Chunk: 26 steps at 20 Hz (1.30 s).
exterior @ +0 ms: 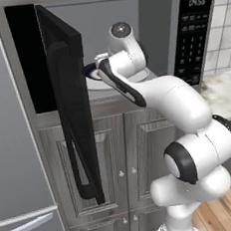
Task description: Retrieve the reheated potato from the microwave, then place the potato, cheese, and condiment on the cutting board.
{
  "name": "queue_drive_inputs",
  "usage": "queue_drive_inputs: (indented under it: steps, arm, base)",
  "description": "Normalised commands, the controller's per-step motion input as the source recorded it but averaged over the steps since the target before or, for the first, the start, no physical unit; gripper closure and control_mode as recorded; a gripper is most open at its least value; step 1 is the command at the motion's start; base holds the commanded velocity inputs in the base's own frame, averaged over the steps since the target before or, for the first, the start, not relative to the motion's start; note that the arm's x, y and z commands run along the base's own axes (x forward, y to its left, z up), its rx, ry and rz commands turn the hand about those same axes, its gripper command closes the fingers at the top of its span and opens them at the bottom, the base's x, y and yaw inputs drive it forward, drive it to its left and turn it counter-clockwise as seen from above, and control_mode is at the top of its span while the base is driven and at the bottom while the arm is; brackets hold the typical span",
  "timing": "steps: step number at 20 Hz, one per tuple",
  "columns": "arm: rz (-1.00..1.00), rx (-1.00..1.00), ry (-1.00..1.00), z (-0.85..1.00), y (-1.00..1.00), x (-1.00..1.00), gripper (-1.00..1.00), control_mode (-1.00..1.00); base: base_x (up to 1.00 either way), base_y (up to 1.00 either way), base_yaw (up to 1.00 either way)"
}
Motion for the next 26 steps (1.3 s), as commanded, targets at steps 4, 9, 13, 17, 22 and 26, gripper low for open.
queue_drive_inputs:
  steps: [4,9,13,17,22,26]
  arm:
    - [-0.03,0.00,0.01,-0.10,0.06,0.58,-1.00,-1.00]
    - [-0.05,0.00,0.02,-0.15,0.05,0.15,-1.00,-1.00]
    - [-0.11,0.00,0.05,-0.29,0.00,0.10,-1.00,-1.00]
    - [-0.08,0.00,0.01,-0.26,0.00,0.24,1.00,-1.00]
    - [-0.03,0.02,-0.02,-0.05,0.00,-0.11,1.00,-1.00]
    - [-0.02,0.02,-0.15,0.17,-0.18,-0.88,1.00,-1.00]
  base:
    - [0.00,0.00,0.00]
    - [0.00,0.00,0.00]
    - [0.00,0.00,0.00]
    - [0.00,0.00,0.00]
    - [0.00,0.00,0.00]
    - [0.00,0.00,0.00]
